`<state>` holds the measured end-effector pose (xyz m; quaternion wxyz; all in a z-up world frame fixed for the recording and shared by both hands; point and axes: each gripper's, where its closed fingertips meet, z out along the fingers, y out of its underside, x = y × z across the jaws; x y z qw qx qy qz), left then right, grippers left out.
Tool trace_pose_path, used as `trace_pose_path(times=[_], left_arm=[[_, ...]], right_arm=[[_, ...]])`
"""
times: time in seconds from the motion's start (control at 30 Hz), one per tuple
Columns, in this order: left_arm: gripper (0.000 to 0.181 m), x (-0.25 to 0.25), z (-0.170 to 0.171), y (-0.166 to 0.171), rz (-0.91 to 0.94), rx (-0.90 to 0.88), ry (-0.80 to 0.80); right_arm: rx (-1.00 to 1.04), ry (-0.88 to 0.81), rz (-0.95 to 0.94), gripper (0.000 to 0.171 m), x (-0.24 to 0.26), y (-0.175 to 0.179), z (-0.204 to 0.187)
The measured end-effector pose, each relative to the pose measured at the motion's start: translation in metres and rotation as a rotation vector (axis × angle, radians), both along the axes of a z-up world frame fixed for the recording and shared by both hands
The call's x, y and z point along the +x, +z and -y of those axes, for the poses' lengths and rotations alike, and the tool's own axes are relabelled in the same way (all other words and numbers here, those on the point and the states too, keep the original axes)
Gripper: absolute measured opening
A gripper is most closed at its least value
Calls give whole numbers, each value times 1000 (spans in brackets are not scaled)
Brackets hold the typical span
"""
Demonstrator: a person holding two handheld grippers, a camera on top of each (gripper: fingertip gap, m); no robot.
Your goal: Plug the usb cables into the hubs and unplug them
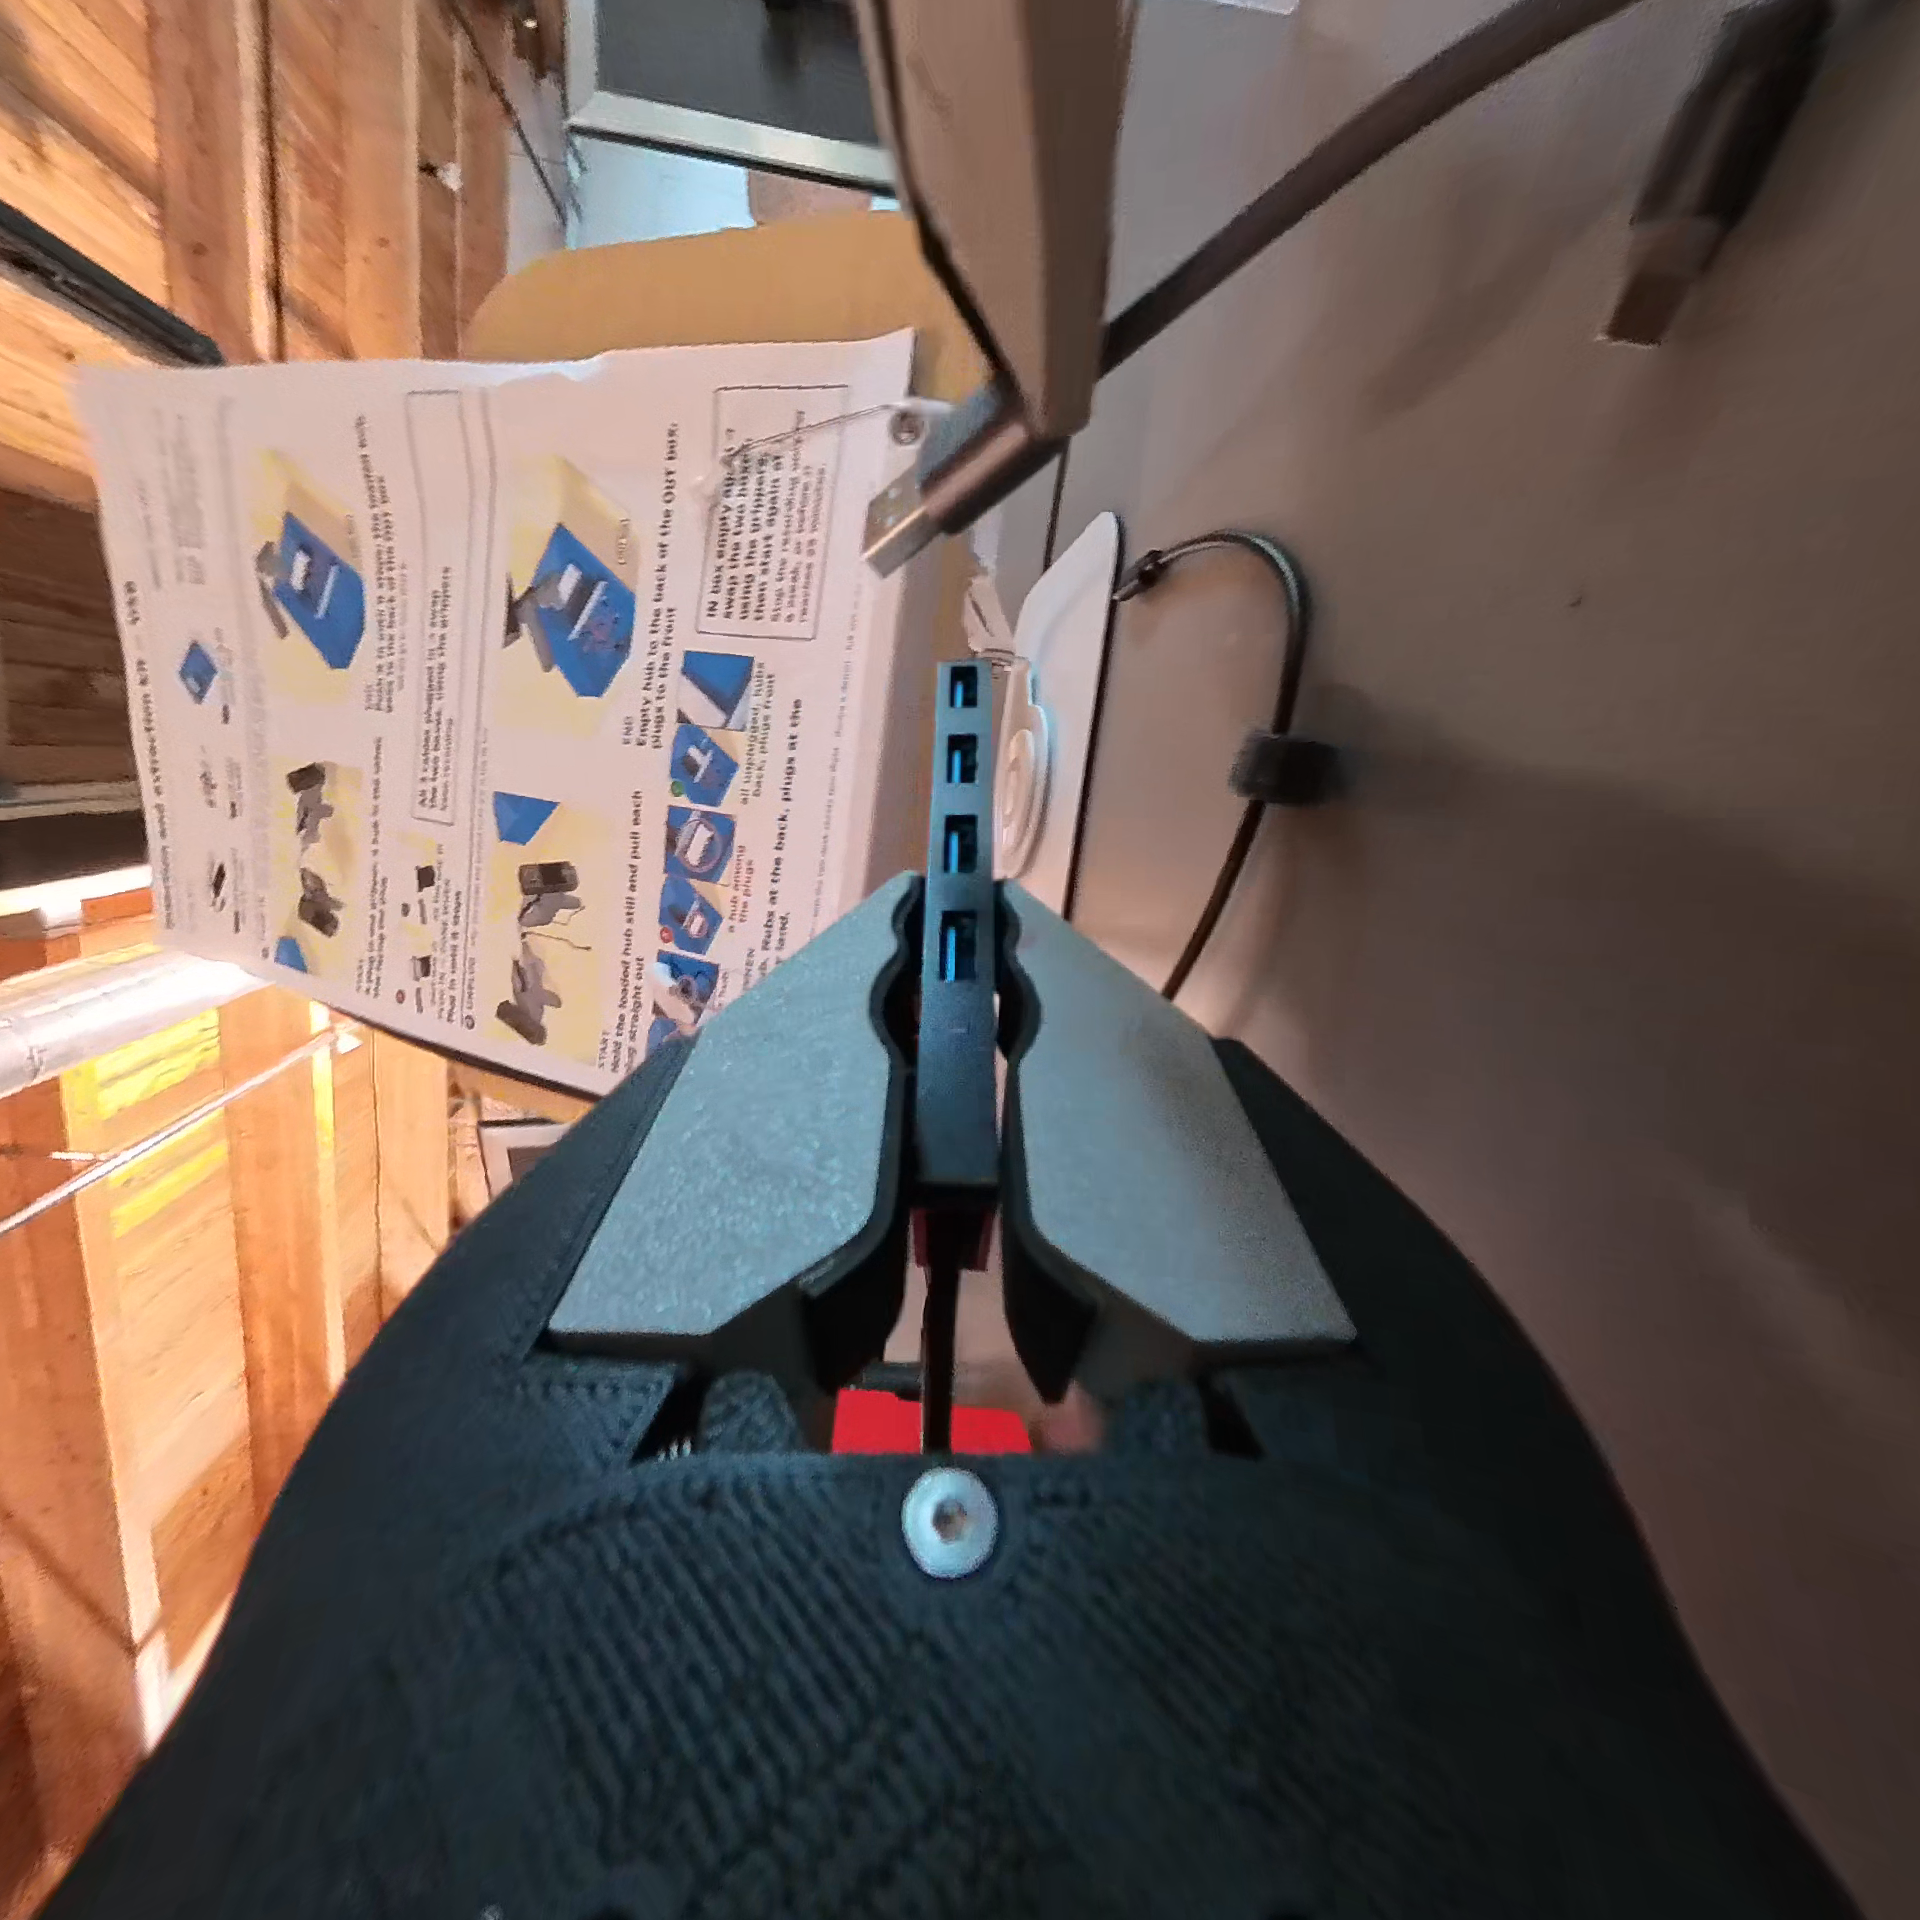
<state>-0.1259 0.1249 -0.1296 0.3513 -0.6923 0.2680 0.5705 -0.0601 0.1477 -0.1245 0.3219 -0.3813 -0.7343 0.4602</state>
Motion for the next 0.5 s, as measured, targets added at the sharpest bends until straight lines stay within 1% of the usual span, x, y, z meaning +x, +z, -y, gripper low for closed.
trace_pose_path(times=[0.2, 0.27, 0.37, 0.5], left_arm=[[8, 7, -10, -17, -82, -102, -4], [8, 7, -11, -18, -117, -119, 6], [8, 8, -12, -18, -181, -136, 16], [8, 12, -14, -21, -165, -144, 5]], right_arm=[[-62, 27, 172, 9, 4, -20, 18], [-73, 5, 223, 9, 3, -27, 17], [-78, -35, 240, 9, 0, -30, 12], [-73, -54, 246, 9, -1, -31, 12]])
